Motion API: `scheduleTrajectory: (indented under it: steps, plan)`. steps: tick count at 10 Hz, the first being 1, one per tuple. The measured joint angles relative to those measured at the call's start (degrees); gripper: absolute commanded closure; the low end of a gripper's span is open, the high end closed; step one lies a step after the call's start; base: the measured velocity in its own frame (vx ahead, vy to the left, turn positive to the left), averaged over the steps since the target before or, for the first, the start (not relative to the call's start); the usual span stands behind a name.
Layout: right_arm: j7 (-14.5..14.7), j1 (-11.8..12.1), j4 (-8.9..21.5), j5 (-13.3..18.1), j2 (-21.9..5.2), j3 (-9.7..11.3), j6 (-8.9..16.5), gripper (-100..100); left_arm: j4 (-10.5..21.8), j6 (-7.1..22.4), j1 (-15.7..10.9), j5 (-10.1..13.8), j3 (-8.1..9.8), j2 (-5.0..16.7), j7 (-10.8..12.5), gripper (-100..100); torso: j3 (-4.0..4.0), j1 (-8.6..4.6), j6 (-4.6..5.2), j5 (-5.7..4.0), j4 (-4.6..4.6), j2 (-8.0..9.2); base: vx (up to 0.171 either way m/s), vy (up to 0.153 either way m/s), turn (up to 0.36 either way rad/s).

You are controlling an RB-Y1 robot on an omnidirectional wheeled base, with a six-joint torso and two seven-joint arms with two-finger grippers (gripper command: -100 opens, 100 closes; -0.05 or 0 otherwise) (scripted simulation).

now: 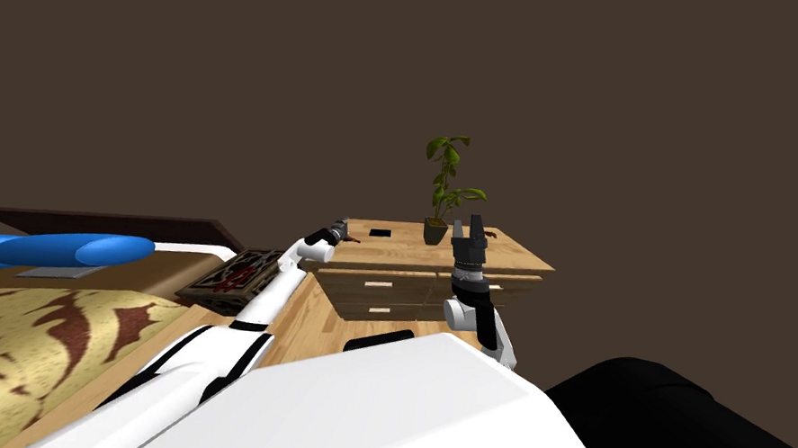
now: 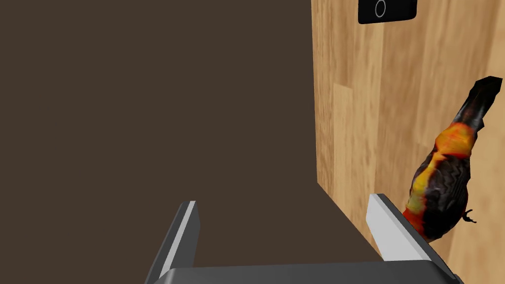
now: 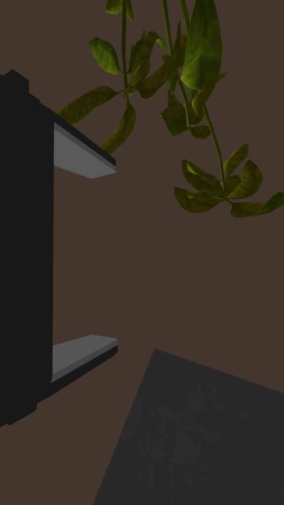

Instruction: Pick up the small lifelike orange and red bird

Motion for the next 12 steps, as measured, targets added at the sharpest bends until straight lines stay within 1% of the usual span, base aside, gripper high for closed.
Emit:
scheduleTrajectory:
  steps: [1, 2, 3, 4, 5, 7, 11, 12]
  plan:
    - [0.0, 0.0, 0.0, 0.0, 0.0, 0.0, 0.0, 0, 2.1, 1.1, -1.5, 0.7, -0.20, 0.5, -0.2, -100, 0.00, -0.05, 0.01, -0.01, 0.01, -0.01, 0.011, -0.050, 0.004]
    - [0.0, 0.0, 0.0, 0.0, 0.0, 0.0, 0.0, 0, 2.8, 2.9, -2.3, 0.9, -0.11, 0.7, -0.2, -100, 0.00, -0.01, 0.01, -0.01, 0.00, -0.01, 0.019, -0.054, 0.003]
    - [0.0, 0.0, 0.0, 0.0, 0.0, 0.0, 0.0, 0, 4.4, 4.6, -3.6, 1.0, -0.15, 0.8, -0.3, -100, -0.02, -0.03, 0.01, -0.01, 0.00, -0.05, 0.014, -0.046, 0.002]
    - [0.0, 0.0, 0.0, 0.0, 0.0, 0.0, 0.0, 0, 5.0, 6.2, -3.9, 1.0, -0.09, 0.9, -0.2, -100, -0.02, 0.01, 0.00, 0.00, -0.01, -0.03, 0.004, -0.019, 0.003]
    - [0.0, 0.0, 0.0, 0.0, 0.0, 0.0, 0.0, 0, 6.3, 6.5, -4.4, 1.4, -0.23, 1.0, -0.3, -100, 0.00, 0.10, 0.00, 0.02, 0.00, 0.00, 0.013, -0.038, -0.002]
    - [0.0, 0.0, 0.0, 0.0, 0.0, 0.0, 0.0, 0, 9.0, 8.7, -6.2, 2.5, -0.44, 1.9, -0.7, -100, -0.01, 0.05, 0.00, 0.01, 0.00, -0.01, 0.008, -0.049, 0.002]
    - [0.0, 0.0, 0.0, 0.0, 0.0, 0.0, 0.0, 0, 14.1, 13.9, -9.5, 4.3, -0.68, 3.4, -1.2, -100, -0.04, 0.01, 0.00, 0.00, -0.02, -0.07, 0.023, -0.052, -0.001]
    - [0.0, 0.0, 0.0, 0.0, 0.0, 0.0, 0.0, 0, 16.1, 15.1, -10.9, 5.0, -0.79, 3.8, -1.5, -100, -0.03, 0.01, 0.01, 0.00, -0.01, -0.05, 0.016, -0.045, -0.003]
